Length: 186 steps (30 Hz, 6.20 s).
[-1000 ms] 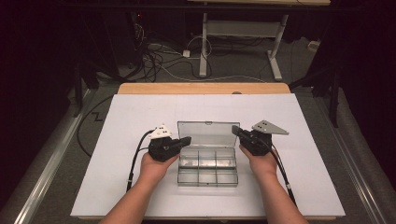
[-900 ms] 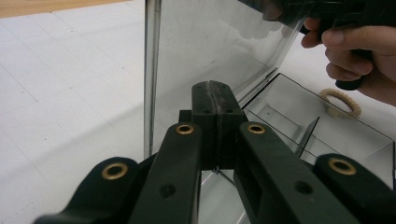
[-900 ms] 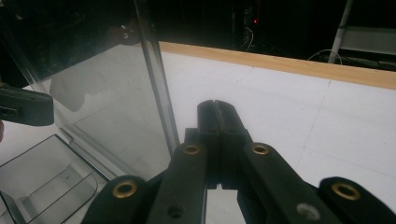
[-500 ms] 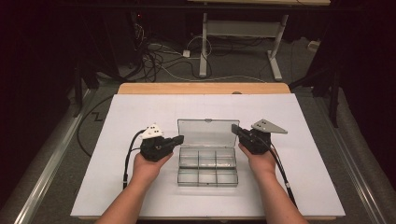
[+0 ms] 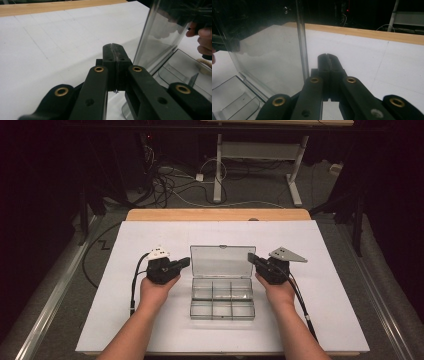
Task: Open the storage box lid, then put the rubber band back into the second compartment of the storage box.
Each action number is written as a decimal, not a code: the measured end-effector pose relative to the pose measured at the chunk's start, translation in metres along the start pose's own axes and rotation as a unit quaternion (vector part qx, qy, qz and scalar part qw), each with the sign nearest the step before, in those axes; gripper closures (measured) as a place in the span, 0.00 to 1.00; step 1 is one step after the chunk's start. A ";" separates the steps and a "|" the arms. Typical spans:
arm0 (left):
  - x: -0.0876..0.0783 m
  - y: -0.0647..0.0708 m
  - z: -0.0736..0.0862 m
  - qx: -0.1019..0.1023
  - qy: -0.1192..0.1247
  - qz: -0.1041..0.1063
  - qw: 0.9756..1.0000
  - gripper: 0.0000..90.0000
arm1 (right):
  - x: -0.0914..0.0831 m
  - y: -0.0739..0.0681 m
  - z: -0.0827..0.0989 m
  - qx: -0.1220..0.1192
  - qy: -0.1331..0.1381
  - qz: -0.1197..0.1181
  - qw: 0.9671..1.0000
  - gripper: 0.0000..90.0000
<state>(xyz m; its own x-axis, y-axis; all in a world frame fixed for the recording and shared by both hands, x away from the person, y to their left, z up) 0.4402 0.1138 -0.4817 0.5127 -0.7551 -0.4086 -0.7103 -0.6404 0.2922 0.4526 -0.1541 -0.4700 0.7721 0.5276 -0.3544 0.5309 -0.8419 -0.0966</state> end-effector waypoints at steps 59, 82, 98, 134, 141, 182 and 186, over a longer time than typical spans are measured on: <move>0.046 -0.021 0.027 -0.042 -0.117 -0.040 0.991 0.98 | 0.037 0.026 0.030 0.005 -0.133 0.045 0.990 1.00; 0.002 0.013 0.038 -0.010 -0.091 -0.028 0.995 0.98 | -0.008 0.014 0.024 -0.024 -0.106 0.041 0.993 1.00; -0.051 0.046 0.075 0.037 -0.078 -0.019 0.996 0.97 | -0.068 -0.005 0.045 -0.046 -0.085 0.022 0.995 1.00; -0.053 0.038 0.088 0.058 -0.088 -0.030 0.994 0.00 | -0.100 0.003 0.081 -0.035 -0.097 0.023 0.994 0.12; -0.052 0.036 0.087 0.062 -0.081 -0.042 0.994 0.00 | -0.106 0.008 0.074 -0.037 -0.080 0.042 0.995 0.00; -0.049 0.039 0.092 0.061 -0.085 -0.023 0.994 0.00 | -0.134 0.047 0.095 -0.014 -0.122 0.074 0.990 0.50; -0.049 0.039 0.092 0.063 -0.085 -0.023 0.994 0.00 | -0.132 0.043 0.098 -0.015 -0.133 0.067 0.989 0.64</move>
<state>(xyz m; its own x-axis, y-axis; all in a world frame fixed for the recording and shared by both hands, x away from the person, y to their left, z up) 0.3426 0.1386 -0.5299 0.4639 -0.6843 -0.5627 -0.7491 -0.6420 0.1632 0.3392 -0.2714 -0.5184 0.7186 0.3602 -0.5949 0.4434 -0.8963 -0.0071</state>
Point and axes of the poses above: each handheld gripper's, and its own axes: x roughly forward along the jaws, z roughly out of its underside, y roughly to its right, the point moved 7 cm from there along x, roughly forward along the jaws, and after that the axes turned 4 degrees about z, right-handed, at the moved point
